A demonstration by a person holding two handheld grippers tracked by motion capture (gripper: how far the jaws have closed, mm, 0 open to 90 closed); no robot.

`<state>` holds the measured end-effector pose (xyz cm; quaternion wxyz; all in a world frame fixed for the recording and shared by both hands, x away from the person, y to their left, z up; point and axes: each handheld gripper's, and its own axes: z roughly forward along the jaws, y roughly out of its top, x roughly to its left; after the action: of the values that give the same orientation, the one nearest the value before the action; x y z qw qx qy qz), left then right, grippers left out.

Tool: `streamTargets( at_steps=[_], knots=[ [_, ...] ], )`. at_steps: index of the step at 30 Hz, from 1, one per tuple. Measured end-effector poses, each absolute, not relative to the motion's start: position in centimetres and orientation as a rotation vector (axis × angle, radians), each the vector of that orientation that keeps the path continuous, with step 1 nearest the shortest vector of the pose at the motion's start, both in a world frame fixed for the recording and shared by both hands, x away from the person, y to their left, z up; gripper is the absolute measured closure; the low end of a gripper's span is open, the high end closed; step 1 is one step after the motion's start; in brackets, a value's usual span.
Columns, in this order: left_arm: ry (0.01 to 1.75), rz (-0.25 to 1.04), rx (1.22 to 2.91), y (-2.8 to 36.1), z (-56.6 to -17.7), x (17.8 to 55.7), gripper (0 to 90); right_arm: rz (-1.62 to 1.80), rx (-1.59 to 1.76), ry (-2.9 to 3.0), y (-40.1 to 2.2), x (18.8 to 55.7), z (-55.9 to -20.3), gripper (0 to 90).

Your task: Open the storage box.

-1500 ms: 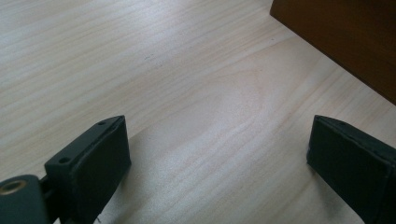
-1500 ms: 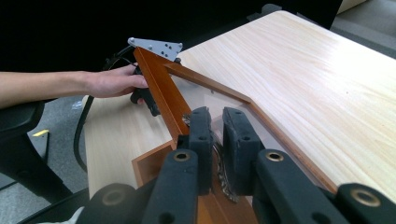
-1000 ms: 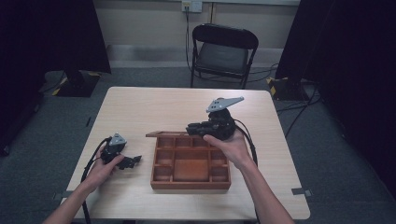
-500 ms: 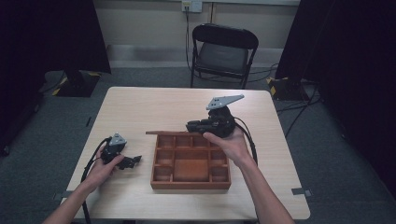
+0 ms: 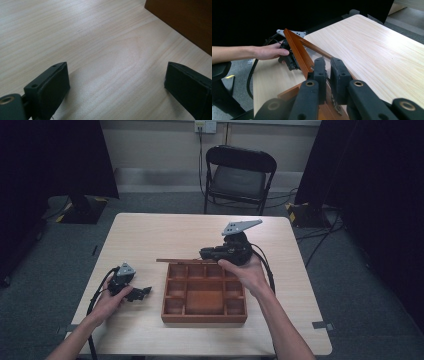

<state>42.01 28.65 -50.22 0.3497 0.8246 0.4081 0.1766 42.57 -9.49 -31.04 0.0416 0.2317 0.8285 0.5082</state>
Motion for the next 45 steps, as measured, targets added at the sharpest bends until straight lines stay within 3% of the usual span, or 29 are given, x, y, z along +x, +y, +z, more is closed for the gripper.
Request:
streamTargets(
  at_steps=[45],
  knots=[
    [1.057, 0.457, 2.136, 28.65, -50.22, 42.00, 5.2, 1.566, 0.709, 2.509, -9.48, 43.40, -30.55, 84.5]
  ],
)
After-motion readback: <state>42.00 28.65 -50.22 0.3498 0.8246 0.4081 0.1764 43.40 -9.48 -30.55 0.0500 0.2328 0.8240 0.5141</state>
